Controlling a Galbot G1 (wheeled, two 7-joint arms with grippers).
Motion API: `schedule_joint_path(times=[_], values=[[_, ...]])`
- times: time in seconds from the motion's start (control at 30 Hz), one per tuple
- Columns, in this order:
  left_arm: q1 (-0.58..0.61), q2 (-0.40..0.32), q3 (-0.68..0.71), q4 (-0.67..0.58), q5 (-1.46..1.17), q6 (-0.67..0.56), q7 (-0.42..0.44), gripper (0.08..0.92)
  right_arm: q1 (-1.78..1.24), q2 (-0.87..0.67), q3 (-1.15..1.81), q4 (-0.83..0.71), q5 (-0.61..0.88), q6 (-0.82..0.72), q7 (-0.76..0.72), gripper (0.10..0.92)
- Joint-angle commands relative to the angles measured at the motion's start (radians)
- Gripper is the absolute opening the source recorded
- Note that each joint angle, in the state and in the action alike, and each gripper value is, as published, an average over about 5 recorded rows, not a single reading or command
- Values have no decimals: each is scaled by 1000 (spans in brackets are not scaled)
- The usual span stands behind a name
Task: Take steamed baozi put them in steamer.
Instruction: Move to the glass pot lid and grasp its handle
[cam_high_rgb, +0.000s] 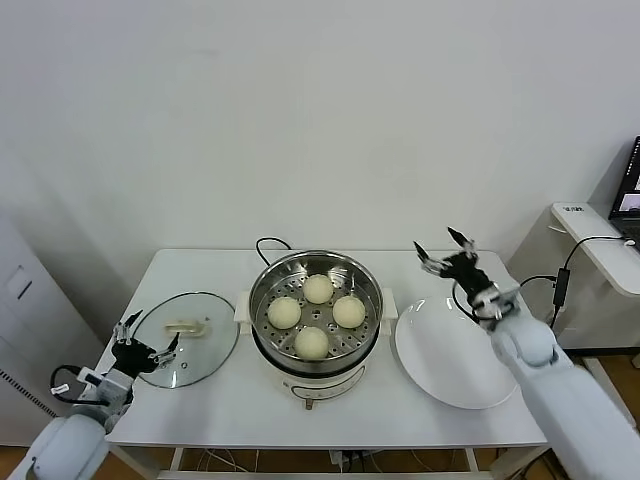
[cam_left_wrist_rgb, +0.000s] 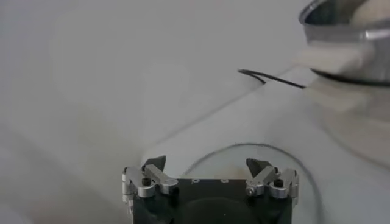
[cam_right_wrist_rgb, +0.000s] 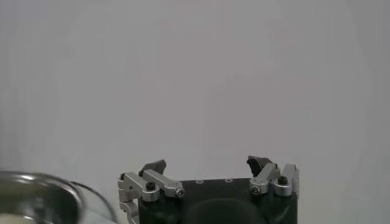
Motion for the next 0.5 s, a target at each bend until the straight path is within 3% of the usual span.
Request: schedule_joint_path(times=[0.03,0.5], values=[[-35,-73,20,231,828,-391,-50,823,-261,164,348,4,-219,57,39,823],[-159,-196,-2,440,1239,-437,-172,823,-278,209,361,15,-253,76,18,823]])
